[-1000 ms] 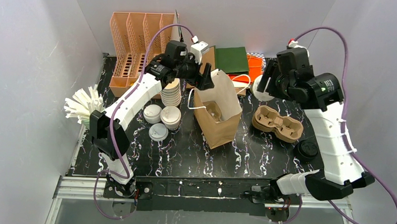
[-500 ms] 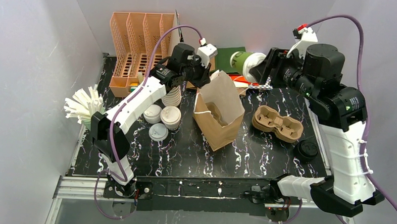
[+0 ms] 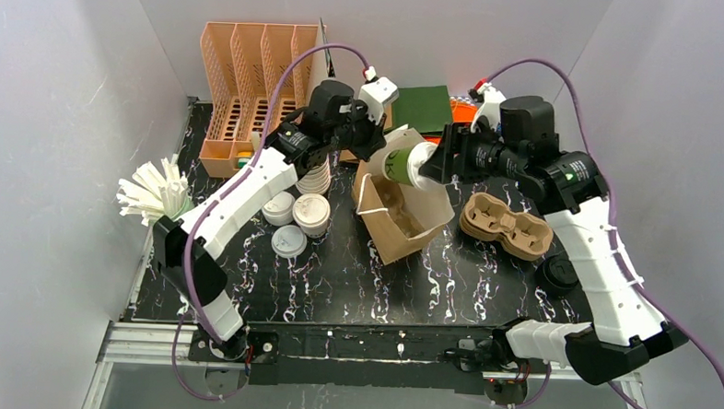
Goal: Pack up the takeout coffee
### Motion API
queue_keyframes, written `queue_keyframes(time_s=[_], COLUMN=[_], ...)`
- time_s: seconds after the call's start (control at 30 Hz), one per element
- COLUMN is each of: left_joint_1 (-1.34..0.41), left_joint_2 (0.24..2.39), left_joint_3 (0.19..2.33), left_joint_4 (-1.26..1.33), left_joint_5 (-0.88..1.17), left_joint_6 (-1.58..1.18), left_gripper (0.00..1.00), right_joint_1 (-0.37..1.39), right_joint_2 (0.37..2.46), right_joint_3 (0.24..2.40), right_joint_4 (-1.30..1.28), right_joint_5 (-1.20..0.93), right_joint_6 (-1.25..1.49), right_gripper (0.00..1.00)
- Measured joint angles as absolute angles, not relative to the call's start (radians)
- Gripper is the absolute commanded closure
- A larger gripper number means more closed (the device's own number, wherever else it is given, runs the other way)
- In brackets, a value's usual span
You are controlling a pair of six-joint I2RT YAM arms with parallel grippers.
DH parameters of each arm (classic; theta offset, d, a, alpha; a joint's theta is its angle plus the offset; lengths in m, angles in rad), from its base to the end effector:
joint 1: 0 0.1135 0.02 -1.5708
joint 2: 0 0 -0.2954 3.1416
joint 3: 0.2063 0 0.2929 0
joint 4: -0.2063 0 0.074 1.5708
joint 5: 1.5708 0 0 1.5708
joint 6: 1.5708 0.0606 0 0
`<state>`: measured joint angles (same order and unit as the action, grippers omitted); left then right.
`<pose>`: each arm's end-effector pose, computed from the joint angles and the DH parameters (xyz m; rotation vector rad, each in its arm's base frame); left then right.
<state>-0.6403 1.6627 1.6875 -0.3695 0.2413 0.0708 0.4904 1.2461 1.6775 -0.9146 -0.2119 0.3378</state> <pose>0.3580 -0.2848 0.4299 0.8331 1.7667 -0.6111 0.2402 0.1427 0.5059 -0.2973 2.1022 0.7217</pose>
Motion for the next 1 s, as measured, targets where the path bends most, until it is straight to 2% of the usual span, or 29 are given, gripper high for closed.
queue_keyframes(time_s=[0.3, 0.43, 0.67, 1.0], left_joint_1=[-0.721, -0.752, -0.768, -0.768], left_joint_2=[1.507, 1.452, 1.448, 1.454], left_joint_3=[1.573, 1.492, 1.473, 1.472], left_joint_4=[-0.258, -0.196, -0.156, -0.134], left_joint_5=[0.173, 0.151, 0.116, 0.093], left_joint_6=[0.023, -0.012, -0.056, -0.109], left_gripper=[1.0, 1.0, 1.0, 1.0], right_joint_1=[0.54, 0.674, 0.871, 0.979], right_joint_2=[1.242, 1.244, 1.25, 1.33], right_joint_3=[1.575, 1.548, 1.493, 1.454], right_joint_4=[-0.912, -0.907, -0.844, -0.842], right_joint_5=[-0.164, -0.049, 0.192, 0.399], right_joint_6=[0.307, 0.301, 0.299, 0.315], right_gripper=[0.63, 0.65, 0.66, 0.66])
